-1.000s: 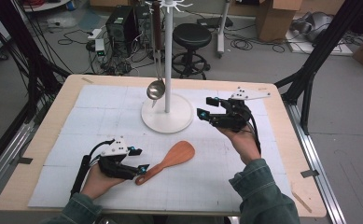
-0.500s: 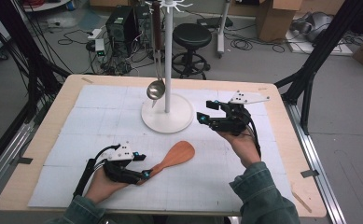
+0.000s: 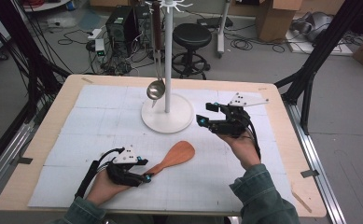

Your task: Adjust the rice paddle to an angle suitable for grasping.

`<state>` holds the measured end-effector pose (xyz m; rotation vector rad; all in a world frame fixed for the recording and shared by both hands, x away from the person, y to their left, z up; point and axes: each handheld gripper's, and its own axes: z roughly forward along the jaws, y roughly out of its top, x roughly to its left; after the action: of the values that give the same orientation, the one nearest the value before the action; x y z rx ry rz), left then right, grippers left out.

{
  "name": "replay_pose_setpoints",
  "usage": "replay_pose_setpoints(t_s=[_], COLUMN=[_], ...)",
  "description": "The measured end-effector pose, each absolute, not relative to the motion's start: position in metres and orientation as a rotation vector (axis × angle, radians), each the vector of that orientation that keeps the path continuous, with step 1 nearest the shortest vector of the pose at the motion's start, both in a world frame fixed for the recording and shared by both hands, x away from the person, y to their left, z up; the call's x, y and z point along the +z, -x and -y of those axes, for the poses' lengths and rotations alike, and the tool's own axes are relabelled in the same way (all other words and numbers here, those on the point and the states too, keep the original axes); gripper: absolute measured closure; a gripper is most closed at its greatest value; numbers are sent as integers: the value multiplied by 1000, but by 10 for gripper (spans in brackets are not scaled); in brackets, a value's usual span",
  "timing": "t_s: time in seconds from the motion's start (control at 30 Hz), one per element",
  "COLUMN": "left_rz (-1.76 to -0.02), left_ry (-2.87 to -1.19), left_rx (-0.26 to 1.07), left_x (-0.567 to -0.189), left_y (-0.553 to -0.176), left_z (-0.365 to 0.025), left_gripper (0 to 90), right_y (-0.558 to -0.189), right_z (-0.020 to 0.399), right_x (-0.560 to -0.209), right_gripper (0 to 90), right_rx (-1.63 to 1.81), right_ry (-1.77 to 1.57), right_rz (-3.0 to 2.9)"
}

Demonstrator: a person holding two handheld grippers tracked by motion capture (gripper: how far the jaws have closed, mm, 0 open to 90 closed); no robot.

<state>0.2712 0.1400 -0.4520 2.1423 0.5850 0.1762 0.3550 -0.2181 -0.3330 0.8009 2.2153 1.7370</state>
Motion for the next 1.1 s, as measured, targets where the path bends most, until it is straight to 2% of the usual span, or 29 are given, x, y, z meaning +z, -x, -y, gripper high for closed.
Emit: replay_pose_setpoints(t_s=[0.5, 1.1], left_rz=[-573, -586], left_ry=[-2168, -2168], left_rx=[177, 169], left_x=[-453, -450], left_y=[-271, -279], left_z=[-140, -146], left_gripper=[636, 651], right_y=[-349, -344], right_z=[214, 191], right_x=[-348, -372], right_gripper=[294, 280], right_rx=[1710, 1623], right_ry=[-780, -712], right_rz=[-2270, -2433])
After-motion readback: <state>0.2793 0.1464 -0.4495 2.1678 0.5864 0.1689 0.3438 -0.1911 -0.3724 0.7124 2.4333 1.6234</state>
